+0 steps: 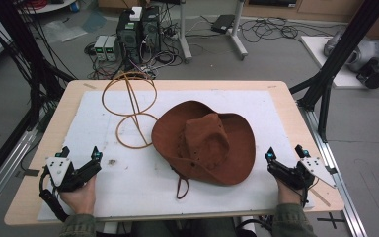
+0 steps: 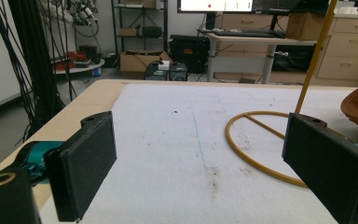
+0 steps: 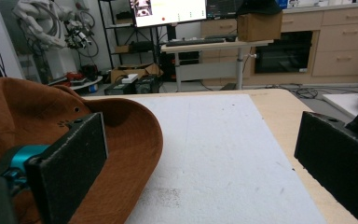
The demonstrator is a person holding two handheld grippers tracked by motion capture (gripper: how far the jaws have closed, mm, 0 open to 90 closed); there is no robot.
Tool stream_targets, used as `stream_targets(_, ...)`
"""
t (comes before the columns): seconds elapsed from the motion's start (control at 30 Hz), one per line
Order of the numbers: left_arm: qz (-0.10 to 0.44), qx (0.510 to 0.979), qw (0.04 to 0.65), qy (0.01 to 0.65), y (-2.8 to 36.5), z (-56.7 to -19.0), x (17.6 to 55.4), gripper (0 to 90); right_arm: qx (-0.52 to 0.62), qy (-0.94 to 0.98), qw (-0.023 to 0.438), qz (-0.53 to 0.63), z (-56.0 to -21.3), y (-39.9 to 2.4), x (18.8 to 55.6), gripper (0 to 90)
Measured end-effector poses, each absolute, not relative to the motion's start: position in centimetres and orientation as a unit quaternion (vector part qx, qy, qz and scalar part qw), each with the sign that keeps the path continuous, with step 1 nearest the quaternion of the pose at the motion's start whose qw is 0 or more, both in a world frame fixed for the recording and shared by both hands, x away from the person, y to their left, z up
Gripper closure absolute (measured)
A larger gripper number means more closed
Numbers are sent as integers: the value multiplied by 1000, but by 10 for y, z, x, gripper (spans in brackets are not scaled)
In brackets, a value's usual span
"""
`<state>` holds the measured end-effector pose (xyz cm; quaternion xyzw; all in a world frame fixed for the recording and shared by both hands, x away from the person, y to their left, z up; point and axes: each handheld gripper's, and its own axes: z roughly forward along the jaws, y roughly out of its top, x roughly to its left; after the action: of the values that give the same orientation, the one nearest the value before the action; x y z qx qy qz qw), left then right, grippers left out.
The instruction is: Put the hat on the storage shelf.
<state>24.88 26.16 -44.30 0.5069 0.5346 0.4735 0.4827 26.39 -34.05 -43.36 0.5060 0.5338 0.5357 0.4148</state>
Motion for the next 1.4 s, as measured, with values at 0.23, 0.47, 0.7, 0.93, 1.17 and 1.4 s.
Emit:
stream_targets(0.23,473,507,485,533,262,-443,249,101,506,537,413,534,-434,-340,264,16)
stream_targets(0.47,472,507,486,533,262,-443,249,101,507,534,412,537,-434,-341,264,16)
stream_targets(0.7,470,508,489,532,262,-443,249,101,491,554,372,559,-429,-346,271,15)
stream_targets(0.93,468,508,491,531,263,-443,251,101,464,572,358,573,-422,-344,270,16)
stream_targets(1.17,466,510,492,530,263,-444,251,102,459,573,355,579,-416,-342,274,16)
stream_targets(1.4,464,508,494,531,263,-443,251,102,453,572,347,589,-401,-335,291,16)
